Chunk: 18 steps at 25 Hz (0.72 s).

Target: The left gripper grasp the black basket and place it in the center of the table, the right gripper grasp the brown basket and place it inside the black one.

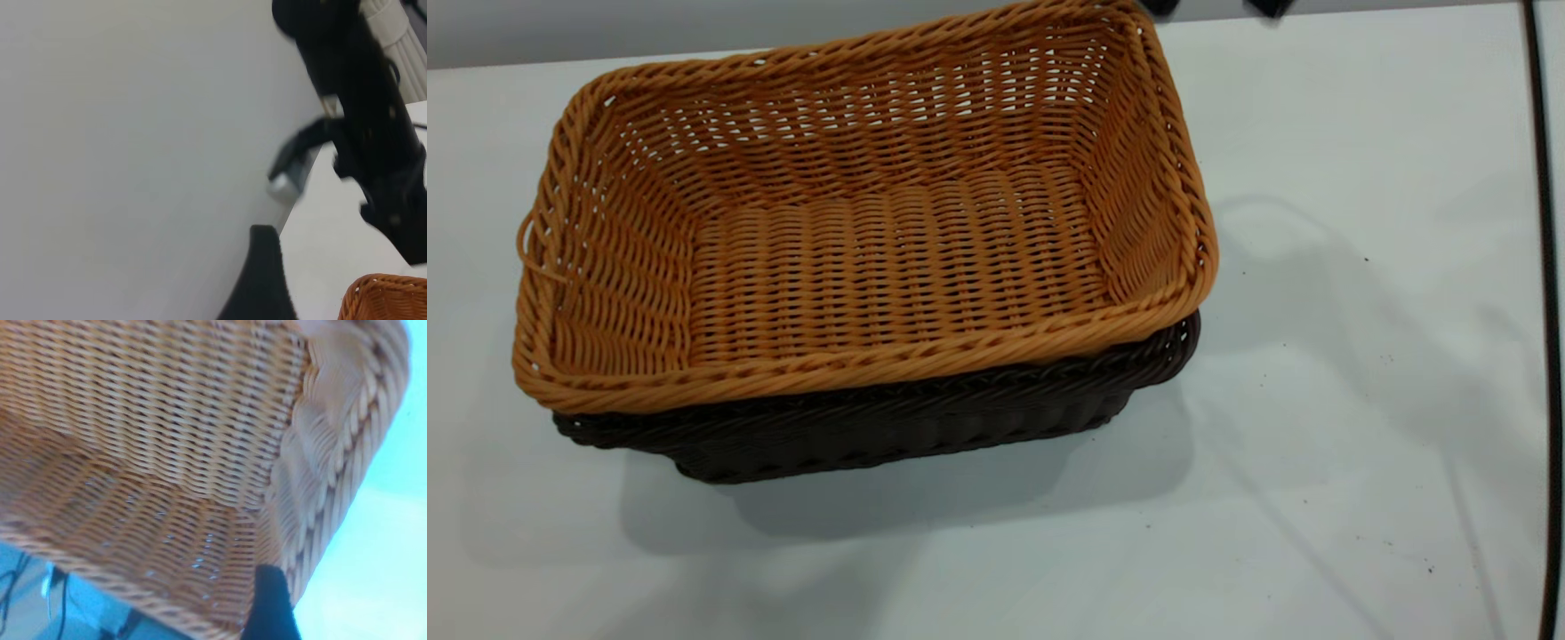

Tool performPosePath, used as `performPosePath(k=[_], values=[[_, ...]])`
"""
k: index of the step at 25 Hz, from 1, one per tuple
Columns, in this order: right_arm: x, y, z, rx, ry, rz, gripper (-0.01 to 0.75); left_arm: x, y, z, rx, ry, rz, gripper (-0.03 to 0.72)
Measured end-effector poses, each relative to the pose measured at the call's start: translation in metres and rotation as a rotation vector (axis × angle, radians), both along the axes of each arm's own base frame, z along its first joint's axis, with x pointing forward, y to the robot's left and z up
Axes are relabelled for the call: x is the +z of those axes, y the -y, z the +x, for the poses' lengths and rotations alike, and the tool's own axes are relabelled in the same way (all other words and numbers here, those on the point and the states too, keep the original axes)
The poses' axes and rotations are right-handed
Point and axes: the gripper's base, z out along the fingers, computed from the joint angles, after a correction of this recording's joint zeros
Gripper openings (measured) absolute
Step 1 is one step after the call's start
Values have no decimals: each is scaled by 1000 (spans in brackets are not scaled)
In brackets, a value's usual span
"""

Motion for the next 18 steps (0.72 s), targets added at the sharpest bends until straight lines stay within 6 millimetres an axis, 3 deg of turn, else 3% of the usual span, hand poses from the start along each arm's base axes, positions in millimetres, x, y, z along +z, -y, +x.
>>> performPosePath(k=[5, 10, 14, 18], values=[[63, 12, -27, 2, 162, 54, 501, 0, 0, 0, 0, -2, -2, 534], [134, 31, -65, -8, 375, 105, 434, 3, 0, 1, 29, -42, -76, 519], [177, 48, -105, -13, 513, 159, 336, 3, 0, 1, 24, -85, -111, 456], [210, 66, -147, -19, 639, 203, 213, 9, -4, -5, 21, -63, -130, 340]])
